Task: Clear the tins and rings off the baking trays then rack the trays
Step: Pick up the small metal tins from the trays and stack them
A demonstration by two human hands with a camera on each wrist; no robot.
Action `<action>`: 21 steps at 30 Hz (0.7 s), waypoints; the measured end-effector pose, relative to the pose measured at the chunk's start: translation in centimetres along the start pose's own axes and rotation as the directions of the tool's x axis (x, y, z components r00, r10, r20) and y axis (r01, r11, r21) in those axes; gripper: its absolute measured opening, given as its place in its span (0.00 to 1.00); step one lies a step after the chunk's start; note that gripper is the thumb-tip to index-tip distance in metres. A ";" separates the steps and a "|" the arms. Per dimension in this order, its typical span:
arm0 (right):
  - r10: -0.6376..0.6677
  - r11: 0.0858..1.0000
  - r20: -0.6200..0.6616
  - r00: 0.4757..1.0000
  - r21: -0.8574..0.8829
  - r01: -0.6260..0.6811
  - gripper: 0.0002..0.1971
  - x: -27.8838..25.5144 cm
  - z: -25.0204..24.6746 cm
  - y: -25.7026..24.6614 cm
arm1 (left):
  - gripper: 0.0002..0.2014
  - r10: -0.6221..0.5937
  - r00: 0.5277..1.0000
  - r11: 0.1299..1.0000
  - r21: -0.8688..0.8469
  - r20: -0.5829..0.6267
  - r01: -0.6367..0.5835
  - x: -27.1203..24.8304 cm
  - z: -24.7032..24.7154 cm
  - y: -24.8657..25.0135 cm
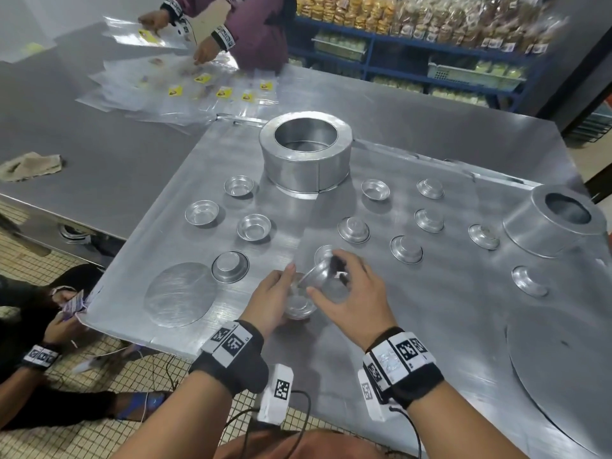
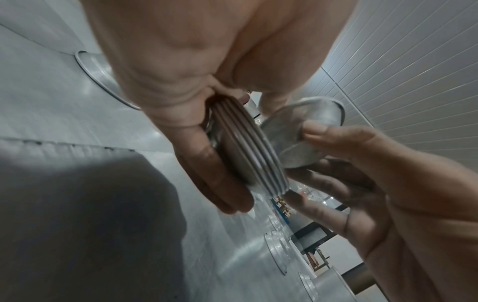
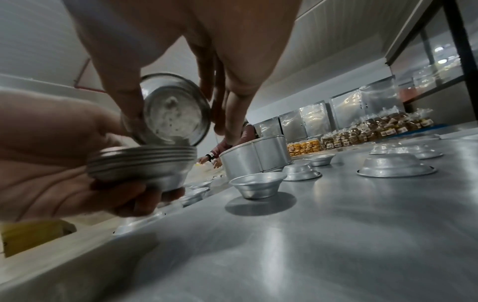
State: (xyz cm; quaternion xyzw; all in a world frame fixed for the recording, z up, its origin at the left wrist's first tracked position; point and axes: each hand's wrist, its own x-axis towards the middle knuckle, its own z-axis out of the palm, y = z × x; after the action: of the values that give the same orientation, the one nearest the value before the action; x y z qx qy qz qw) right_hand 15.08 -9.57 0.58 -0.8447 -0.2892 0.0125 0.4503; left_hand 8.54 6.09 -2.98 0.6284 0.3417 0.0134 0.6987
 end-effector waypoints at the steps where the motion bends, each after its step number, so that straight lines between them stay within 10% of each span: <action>1: -0.014 1.000 0.034 0.999 0.021 0.013 0.34 -0.1 0.3 0.0 | 0.26 0.004 1.000 1.000 -0.015 0.006 -0.004 -0.1 0.0 0.2; 11: 0.014 0.986 0.330 0.944 0.154 -0.068 0.37 -0.3 1.5 0.7 | 0.15 0.043 0.996 0.998 -0.042 0.079 -0.040 -0.4 -0.8 0.2; 21: -0.029 0.990 0.551 0.834 -0.100 0.100 0.37 3.2 0.4 3.5 | 0.08 0.027 0.999 1.000 0.006 0.034 -0.027 0.3 -2.1 -1.1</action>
State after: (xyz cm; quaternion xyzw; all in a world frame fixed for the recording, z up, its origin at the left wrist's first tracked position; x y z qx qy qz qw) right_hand 19.27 -9.19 -1.54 -0.8218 -0.4345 0.2204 0.2954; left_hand 7.26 7.76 -4.04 0.6355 0.3213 0.0109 0.7020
